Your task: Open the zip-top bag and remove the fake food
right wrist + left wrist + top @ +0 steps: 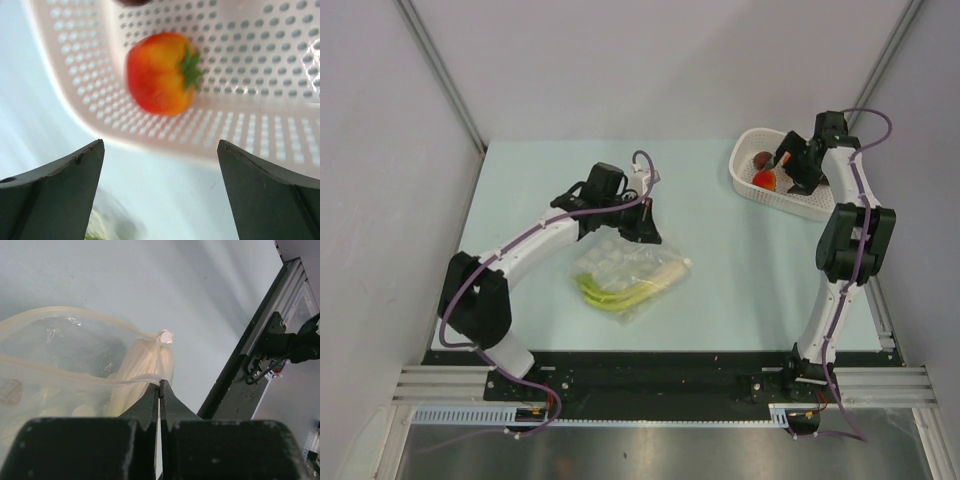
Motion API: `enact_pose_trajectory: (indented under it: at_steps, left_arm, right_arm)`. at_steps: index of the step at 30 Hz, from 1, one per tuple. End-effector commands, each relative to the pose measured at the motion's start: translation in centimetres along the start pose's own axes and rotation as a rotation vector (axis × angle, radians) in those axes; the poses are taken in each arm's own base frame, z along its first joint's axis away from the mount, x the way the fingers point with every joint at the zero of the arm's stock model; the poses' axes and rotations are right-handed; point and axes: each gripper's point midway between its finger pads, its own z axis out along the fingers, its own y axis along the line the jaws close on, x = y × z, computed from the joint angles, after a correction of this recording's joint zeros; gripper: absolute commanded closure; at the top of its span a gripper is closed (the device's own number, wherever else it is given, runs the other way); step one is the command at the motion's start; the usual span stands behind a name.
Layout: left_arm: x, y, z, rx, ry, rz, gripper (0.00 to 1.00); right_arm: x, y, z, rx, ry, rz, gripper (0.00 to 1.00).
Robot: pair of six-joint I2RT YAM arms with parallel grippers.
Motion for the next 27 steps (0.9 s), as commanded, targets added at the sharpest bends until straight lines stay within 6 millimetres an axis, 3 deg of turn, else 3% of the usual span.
enact_pose_trajectory:
  at_steps: [1,3,4,6,8,11,15,18,27]
  left_arm:
    - [-0.5,-2.6,-2.2,0.078,-0.042,0.063,1.0]
    - [0.0,-2.8,-2.4,0.091,-0.035,0.073,1.0]
    - [0.0,-3.1,-2.8,0.095,-0.041,0.089,1.0]
    - [0.4,-3.3,-3.0,0.108,-0.038,0.099,1.0]
    - [0.6,-3.6,-3.3,0.119,-0.041,0.111,1.0]
    - [0.7,-3.9,-3.4,0.131,-0.039,0.114,1.0]
    - [0.6,-4.0,-3.4,0.133,-0.046,0.115,1.0]
    - [0.4,-3.6,-3.2,0.113,-0.048,0.11,1.0]
    - [-0.3,-2.2,-3.1,0.023,-0.052,0.083,1.0]
  right_arm:
    - [2.8,4.6,-7.0,-0.109,-0.041,-0.201,0.0]
    - [5.2,7.4,-8.3,-0.233,-0.013,-0.286,0.04]
    - [8.5,9.1,-8.2,-0.333,0.078,-0.346,0.06]
    - [11.8,11.6,-8.9,-0.451,0.149,-0.417,0.14]
    - [16.7,14.0,-9.4,-0.569,0.253,-0.508,0.16]
    - [21.9,15.7,-9.2,-0.635,0.366,-0.583,0.27]
    - [26.5,16.3,-8.0,-0.681,0.494,-0.603,0.5]
    - [29.6,16.8,-8.2,-0.713,0.572,-0.63,0.59]
    - [36.1,14.9,-8.7,-0.696,0.72,-0.645,0.63]
